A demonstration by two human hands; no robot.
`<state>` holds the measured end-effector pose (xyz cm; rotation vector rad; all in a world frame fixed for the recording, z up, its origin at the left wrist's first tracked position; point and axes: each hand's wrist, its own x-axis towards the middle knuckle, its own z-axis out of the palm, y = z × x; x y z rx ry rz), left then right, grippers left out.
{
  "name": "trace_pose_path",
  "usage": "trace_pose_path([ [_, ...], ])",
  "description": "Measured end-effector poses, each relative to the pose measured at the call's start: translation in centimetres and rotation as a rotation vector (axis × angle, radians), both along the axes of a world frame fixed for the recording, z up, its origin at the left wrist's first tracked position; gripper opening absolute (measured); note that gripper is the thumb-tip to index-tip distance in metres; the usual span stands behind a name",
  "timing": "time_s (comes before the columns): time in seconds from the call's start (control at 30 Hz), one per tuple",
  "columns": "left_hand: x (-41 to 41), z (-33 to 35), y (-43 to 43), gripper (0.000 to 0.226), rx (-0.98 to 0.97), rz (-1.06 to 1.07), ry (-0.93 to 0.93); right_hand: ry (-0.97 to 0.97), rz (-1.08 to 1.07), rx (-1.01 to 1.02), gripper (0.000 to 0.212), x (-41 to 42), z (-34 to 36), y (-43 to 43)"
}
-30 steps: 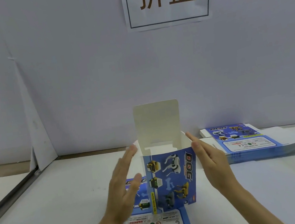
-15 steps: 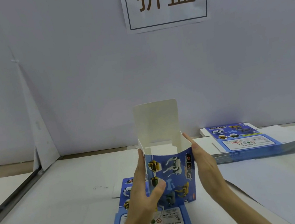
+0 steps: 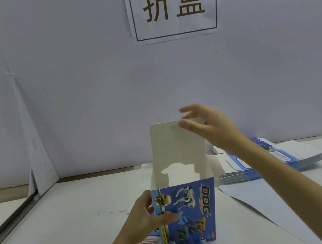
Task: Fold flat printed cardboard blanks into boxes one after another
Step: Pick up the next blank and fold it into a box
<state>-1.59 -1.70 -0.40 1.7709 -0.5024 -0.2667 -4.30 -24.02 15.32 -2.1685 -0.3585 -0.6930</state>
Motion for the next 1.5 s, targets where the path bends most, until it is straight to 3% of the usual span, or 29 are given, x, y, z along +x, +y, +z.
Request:
trace_pose_path([
  [0.07,0.3,0.2,0.1,0.078,0.001,-0.021,0.019,0.075,0.023,-0.042,0.009,2.3,1.0,0.3],
  [0.17,0.6,0.2,0.0,0.078,-0.002,-0.033,0.028,0.264,0.013,0.101,0.016,5.2,1.0,-0.7],
  [0.23,0.5,0.1,-0.2,0.079,-0.003,-0.055,0.026,0.525,-0.018,0.254,0.019,6.9,-0.3,-1.4],
  [0.27,0.6,0.1,-0.3,0.079,-0.006,-0.064,0.029,0.671,-0.067,0.217,0.024,7.7,-1.5,-1.7],
  [0.33,0.8,0.0,-0.4,0.077,-0.013,-0.071,0.037,0.894,-0.152,-0.058,0.032,8.4,-4.6,-2.0],
  [0.37,0.9,-0.1,-0.4,0.077,-0.018,-0.071,0.041,0.964,-0.157,-0.077,0.034,8.2,-6.2,-2.4],
  [0.43,1.0,-0.1,-0.4,0.079,-0.015,-0.075,0.036,1.054,-0.059,0.062,0.027,7.8,-8.0,-3.2],
  [0.5,0.9,-0.2,-0.4,0.082,-0.004,-0.078,0.019,1.185,0.15,0.041,0.019,7.0,-7.4,-3.2],
  [0.6,0.9,-0.4,-0.4,0.082,-0.003,-0.081,0.022,0.995,0.114,0.023,0.029,7.8,-4.7,-3.1],
  [0.7,1.0,-0.4,-0.5,0.08,0.013,-0.081,0.024,0.8,0.058,0.181,0.037,9.2,-2.9,-3.1],
  [0.8,0.9,-0.6,-0.5,0.081,0.005,-0.062,0.027,0.919,-0.03,-0.085,0.02,9.5,-5.4,-2.9],
  [0.87,0.8,-0.7,-0.6,0.081,-0.014,-0.053,0.02,1.056,-0.018,0.028,0.014,9.1,-7.9,-3.4],
  [0.97,0.5,-0.9,-0.6,0.082,-0.051,-0.042,0.024,1.17,0.214,0.163,0.012,8.4,-8.5,-3.7],
  [1.1,0.3,-0.9,-0.4,0.081,-0.062,-0.038,0.023,0.983,0.246,0.099,0.022,7.6,-4.8,-2.6],
  [1.4,0.1,-0.9,-0.8,0.074,0.013,-0.008,-0.007,0.059,0.076,-0.158,0.018,5.5,0.7,-1.0],
  [1.5,-0.1,-0.6,-0.8,0.077,0.015,-0.014,-0.02,-0.084,0.066,-0.179,0.011,4.2,-0.3,-0.3],
])
